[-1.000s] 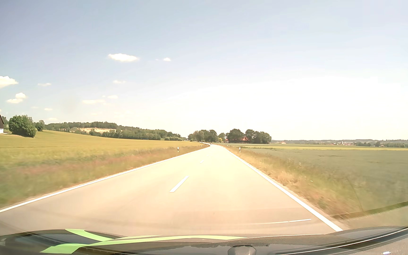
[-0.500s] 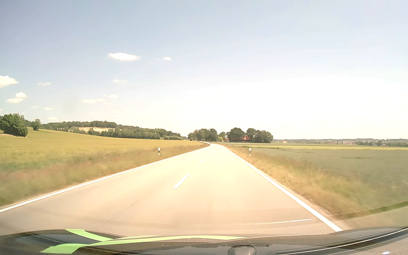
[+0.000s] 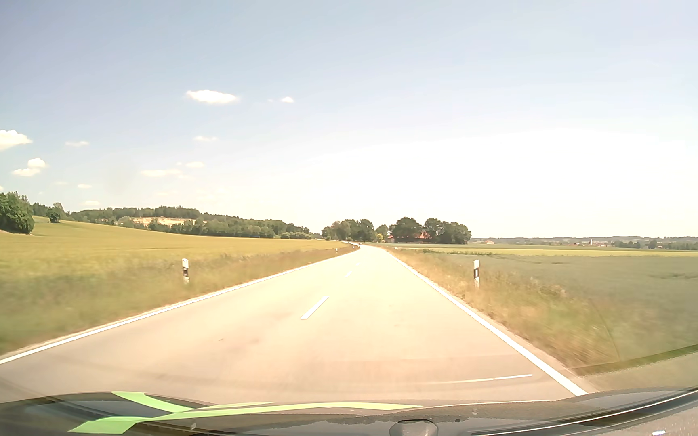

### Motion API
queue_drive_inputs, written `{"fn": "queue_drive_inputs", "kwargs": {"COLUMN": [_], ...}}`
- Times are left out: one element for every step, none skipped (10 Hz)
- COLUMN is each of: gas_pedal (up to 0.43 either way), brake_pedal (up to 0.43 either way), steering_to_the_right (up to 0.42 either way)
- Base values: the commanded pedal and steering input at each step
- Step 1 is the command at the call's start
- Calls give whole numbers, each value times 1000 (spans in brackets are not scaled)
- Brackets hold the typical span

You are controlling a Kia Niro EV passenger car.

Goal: Follow the waypoints while adhering to traffic rules and regulations

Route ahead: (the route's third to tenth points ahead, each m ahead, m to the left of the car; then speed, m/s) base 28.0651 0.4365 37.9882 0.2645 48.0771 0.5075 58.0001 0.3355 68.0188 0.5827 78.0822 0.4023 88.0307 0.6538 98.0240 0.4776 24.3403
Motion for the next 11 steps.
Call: {"fn": "queue_drive_inputs", "kwargs": {"gas_pedal": [248, 260, 260, 260, 260, 260, 260, 260, 260, 248, 240], "brake_pedal": [0, 0, 0, 0, 0, 0, 0, 0, 0, 0, 0], "steering_to_the_right": [-2, -1, -2, -2, -1, -1, 0, 0, 0, 0, 0]}}
